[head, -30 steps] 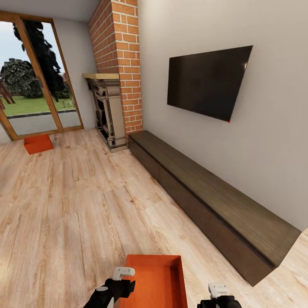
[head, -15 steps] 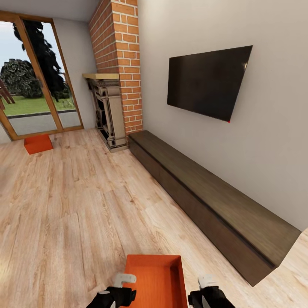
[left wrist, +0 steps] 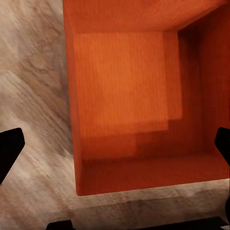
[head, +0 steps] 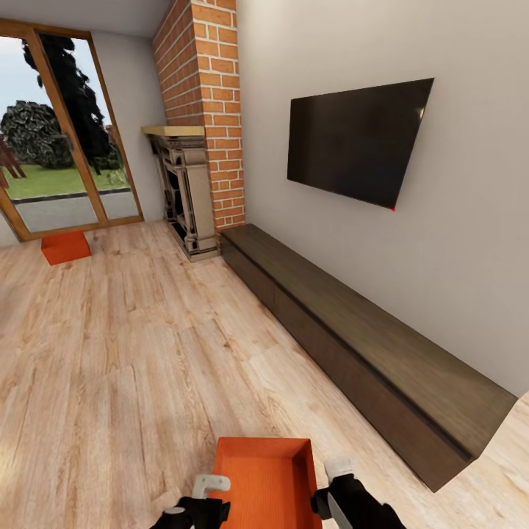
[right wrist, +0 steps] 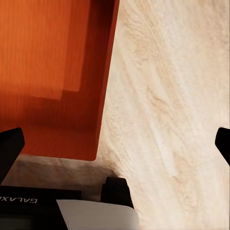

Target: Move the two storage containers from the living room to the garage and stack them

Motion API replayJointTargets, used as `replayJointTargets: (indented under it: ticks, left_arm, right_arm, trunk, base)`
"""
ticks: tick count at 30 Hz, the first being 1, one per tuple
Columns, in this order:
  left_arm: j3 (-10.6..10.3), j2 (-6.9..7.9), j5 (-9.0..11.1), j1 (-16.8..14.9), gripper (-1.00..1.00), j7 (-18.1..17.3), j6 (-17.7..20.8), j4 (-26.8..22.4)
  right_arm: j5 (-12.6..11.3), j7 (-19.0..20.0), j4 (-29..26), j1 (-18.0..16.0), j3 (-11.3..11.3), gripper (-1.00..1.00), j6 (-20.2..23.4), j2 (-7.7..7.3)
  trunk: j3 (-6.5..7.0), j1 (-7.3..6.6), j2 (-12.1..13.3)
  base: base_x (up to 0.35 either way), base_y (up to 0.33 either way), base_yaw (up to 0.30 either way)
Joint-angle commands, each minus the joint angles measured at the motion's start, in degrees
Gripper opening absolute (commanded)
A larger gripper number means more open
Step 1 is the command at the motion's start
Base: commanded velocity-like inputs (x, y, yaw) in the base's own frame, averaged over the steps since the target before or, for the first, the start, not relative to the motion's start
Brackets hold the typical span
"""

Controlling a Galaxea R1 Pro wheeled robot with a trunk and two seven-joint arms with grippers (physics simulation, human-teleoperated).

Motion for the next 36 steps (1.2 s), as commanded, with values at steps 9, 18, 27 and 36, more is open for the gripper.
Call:
replayJointTargets:
  ticks: [9,18,27,36]
  left_arm:
    - [0.9,1.03,-0.51,-0.02,1.0,-0.05,-3.73,0.23]
    - [0.94,1.18,-0.56,0.04,1.0,-0.16,-5.23,0.27]
    - [0.93,1.16,-0.57,0.13,1.0,-0.04,-5.34,0.3]
    - [3.82,1.27,0.99,0.23,1.0,0.64,-5.36,0.3]
  right_arm:
    - [-0.22,-0.17,3.94,-0.44,-0.19,1.0,-2.32,-0.03]
    - [-0.26,0.19,4.47,-0.47,-2.28,1.0,-2.89,-0.03]
    - [-0.29,0.51,4.43,-0.48,-2.54,1.0,-2.93,-0.12]
    - [-0.29,0.53,4.45,-0.48,-2.61,1.0,-3.92,-0.22]
  trunk:
    - [-0.05,0.0,-0.03]
    - [-0.05,0.0,-0.03]
    - [-0.05,0.0,-0.03]
    - [-0.05,0.0,-0.03]
  base:
    - [0.0,0.0,0.0]
    - [0.0,0.0,0.0]
    - [0.0,0.0,0.0]
    - [0.0,0.0,0.0]
